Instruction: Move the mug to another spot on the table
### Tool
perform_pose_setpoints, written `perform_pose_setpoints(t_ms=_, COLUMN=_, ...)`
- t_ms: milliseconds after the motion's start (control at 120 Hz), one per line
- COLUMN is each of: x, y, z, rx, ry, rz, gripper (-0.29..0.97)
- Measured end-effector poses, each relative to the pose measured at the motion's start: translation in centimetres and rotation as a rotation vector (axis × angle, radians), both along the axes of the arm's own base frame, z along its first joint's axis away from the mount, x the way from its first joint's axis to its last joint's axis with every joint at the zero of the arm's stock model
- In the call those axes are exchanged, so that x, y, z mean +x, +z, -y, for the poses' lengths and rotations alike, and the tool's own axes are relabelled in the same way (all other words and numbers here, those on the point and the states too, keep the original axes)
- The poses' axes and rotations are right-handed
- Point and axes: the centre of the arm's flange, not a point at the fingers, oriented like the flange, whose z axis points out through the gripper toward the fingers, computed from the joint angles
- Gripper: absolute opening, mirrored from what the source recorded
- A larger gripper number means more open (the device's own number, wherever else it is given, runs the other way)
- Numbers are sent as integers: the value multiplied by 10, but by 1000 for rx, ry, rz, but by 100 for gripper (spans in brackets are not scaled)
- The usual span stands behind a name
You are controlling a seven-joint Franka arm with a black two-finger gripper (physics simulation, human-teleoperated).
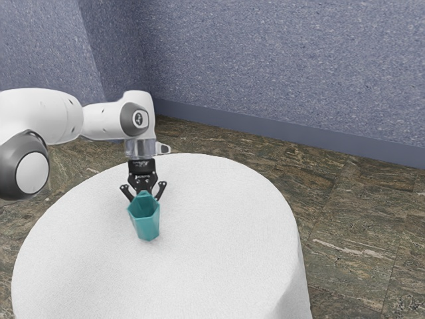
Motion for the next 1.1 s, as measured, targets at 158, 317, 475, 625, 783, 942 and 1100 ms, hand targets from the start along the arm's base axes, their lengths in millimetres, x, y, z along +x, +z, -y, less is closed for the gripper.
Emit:
perform_pose_setpoints(t_ms=158, x=1, y=-2, z=0, rx=-6, ry=-11, rz=10, gripper=-8)
perform_pose_setpoints(t_ms=317, x=1, y=-8, z=-4, rx=-18, ry=-14, rz=11, gripper=-8)
perform_pose_setpoints(t_ms=475, x=1, y=-14, z=-2, rx=-33, ry=-21, rz=9, gripper=-7)
perform_pose_setpoints(t_ms=625, x=1, y=-13, z=1, rx=-55, ry=-14, rz=15, gripper=26)
perform_pose_setpoints(t_ms=783, x=-3, y=-14, z=-1, rx=-65, ry=-8, rz=14, gripper=48)
perform_pose_setpoints(t_ms=942, x=5, y=-7, z=-2, rx=-48, ry=-3, rz=88, gripper=58)
perform_pose_setpoints(t_ms=1100, x=22, y=1, z=0, rx=-24, ry=1, rz=197, gripper=63)
